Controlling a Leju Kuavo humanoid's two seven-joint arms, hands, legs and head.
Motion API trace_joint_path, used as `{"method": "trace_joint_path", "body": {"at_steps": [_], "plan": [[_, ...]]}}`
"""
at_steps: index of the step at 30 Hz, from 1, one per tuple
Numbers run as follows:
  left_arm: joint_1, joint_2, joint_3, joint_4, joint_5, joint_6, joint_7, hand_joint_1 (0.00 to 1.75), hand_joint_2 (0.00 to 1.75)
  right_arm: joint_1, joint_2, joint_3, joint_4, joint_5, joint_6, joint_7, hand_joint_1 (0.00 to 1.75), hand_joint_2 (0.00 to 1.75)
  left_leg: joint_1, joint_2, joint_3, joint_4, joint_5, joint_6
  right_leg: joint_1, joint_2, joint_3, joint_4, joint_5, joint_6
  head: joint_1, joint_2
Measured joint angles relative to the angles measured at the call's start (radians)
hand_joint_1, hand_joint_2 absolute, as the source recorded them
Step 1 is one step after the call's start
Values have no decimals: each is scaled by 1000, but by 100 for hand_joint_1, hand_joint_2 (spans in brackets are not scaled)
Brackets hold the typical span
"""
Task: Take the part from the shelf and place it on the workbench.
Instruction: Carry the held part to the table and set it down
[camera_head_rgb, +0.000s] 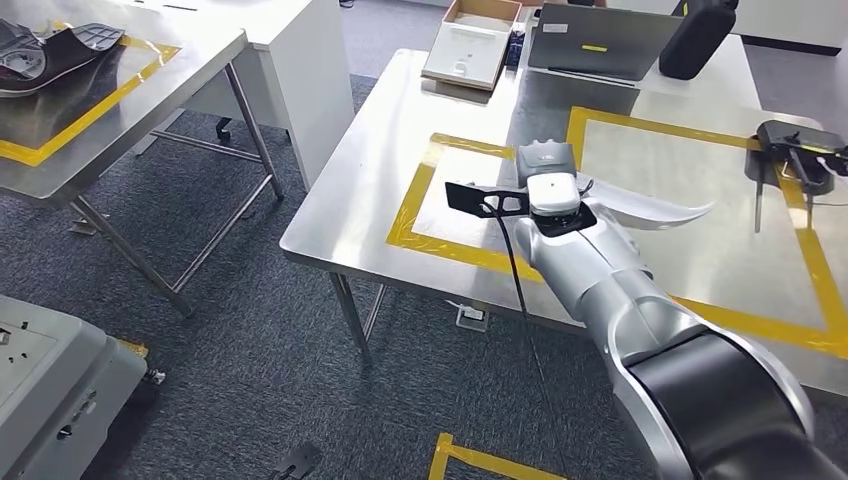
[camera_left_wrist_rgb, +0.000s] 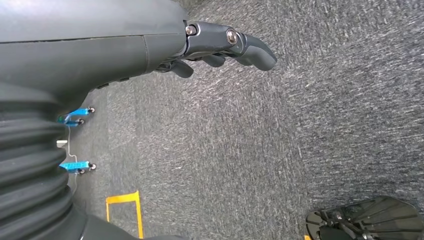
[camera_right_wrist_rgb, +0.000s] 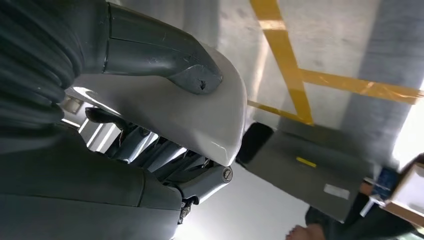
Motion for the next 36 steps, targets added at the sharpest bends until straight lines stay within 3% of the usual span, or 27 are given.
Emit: {"method": "trace_joint_path", "body": {"at_steps": [2, 4, 6, 9, 10, 12, 14, 15, 17, 19, 20, 24, 26, 28, 29, 30, 31, 33, 34, 36], "plan": [[1, 0, 0, 0, 0, 0, -1, 0, 175, -5, -16, -7, 3, -1, 5, 8, 168, 175, 6, -1, 1, 10, -9, -12, -8, -3, 54, -127, 70, 7, 0, 0], [-1, 1, 0, 0, 0, 1, -2, 0, 175, -11, -25, -10, 3, -1, 8, 11, 168, 175, 7, 0, 0, 20, -19, -29, -8, -2, 108, -237, 109, 4, 0, 0], [-2, 1, 0, 0, -1, 1, -3, 0, 175, -14, -32, -10, 5, -1, 10, 12, 168, 175, 5, 1, 1, 20, -22, -45, -1, 2, 119, -255, 108, -10, -1, 0], [-3, 1, 0, 0, -3, 1, -4, 0, 175, -17, -39, -10, 6, -1, 13, 14, 168, 175, 9, 0, 0, 31, -34, -64, -4, 3, 124, -258, 106, -35, -3, 0], [-4, 1, 0, 0, -4, 1, -6, 0, 175, -18, -39, -10, 6, -1, 13, 14, 168, 175, 9, 0, -15, 63, -51, -67, -6, 3, 129, -261, 105, -42, -5, 0], [-5, 1, 0, 0, -5, 1, -9, 0, 175, -16, -39, -11, 7, -1, 14, 12, 168, 175, 8, 0, -79, 186, -102, -69, -4, 3, 135, -261, 101, -52, -8, 0], [-5, 2, 0, 0, -5, 0, -9, 0, 175, -11, -39, -11, 7, -1, 15, 10, 168, 175, 7, 0, -144, 290, -126, -69, 1, 4, 138, -259, 96, -57, -9, 0], [-5, 2, 0, 0, -5, 0, -9, 0, 175, -9, -39, -11, 8, -1, 15, 8, 168, 175, 6, 0, -154, 294, -111, -67, 3, 5, 140, -257, 93, -58, -9, 0], [-5, 2, 0, 0, -4, 0, -8, 0, 175, -7, -39, -11, 8, 0, 15, 4, 168, 175, 4, 0, -118, 192, -37, -58, 4, 7, 147, -252, 83, -56, -9, 0], [-5, 4, 0, 0, -4, 0, -8, 0, 175, -8, -39, -12, 8, 0, 15, 1, 168, 175, -1, 0, -61, 72, 10, -47, 7, 8, 152, -248, 74, -49, -9, 0], [-5, 4, 0, 0, -4, 0, -7, 0, 175, -8, -39, -13, 8, 0, 16, 0, 168, 175, -4, 0, -45, 39, 15, -43, 8, 9, 152, -248, 72, -44, -8, 0], [-5, 5, 0, 0, -2, 0, -3, 0, 175, -7, -39, -21, 8, 0, 16, -5, 168, 175, -4, -2, -32, 21, 6, -23, 8, 7, 152, -245, 61, -21, -7, 0], [-5, 5, 0, 0, -1, 0, -3, 0, 175, -9, -39, -23, 8, 1, 16, -4, 168, 175, -1, -1, -24, 15, 5, -11, 6, 4, 116, -172, 25, -13, -5, 0], [-5, 5, 0, 0, -1, 0, -3, 0, 175, -6, -40, -24, 9, 1, 17, -5, 168, 175, -1, -1, -21, 16, 0, -4, 6, 2, 43, -44, -22, -8, -4, 0], [-5, 5, 0, 0, -1, 0, -2, 0, 175, -3, -40, -24, 10, 1, 17, -5, 168, 175, -1, -1, -19, 16, -3, -3, 6, 2, 11, 4, -30, -6, -4, 0], [-5, 5, 0, 0, -1, 1, -2, 0, 175, 1, -40, -25, 12, 1, 18, -6, 168, 175, -1, -2, -16, 17, -6, -3, 5, 2, -6, 20, -20, -6, -3, 0], [-4, 5, 0, 0, -1, 1, -2, 0, 175, 3, -41, -25, 13, 1, 18, -6, 168, 175, -1, -3, -12, 18, -10, -4, 5, 1, -3, -4, 9, -6, -3, 0], [-4, 5, 0, 0, -1, 1, -2, 0, 175, 2, -41, -26, 14, 1, 19, -6, 168, 175, -1, -4, -1, 21, -20, -9, 5, -2, 49, -135, 87, -12, -3, 0], [-5, 5, 0, 1, -1, 2, -2, 0, 175, 0, -40, -26, 14, 1, 19, -6, 168, 175, -3, -5, 3, 22, -25, -14, 7, -3, 77, -198, 111, -16, -3, 0], [-6, 5, 0, 1, -1, 2, -1, 0, 175, -1, -39, -26, 14, 2, 20, -6, 168, 175, -6, -5, 7, 21, -31, -26, 13, -3, 106, -255, 120, -26, -2, 0]]}}
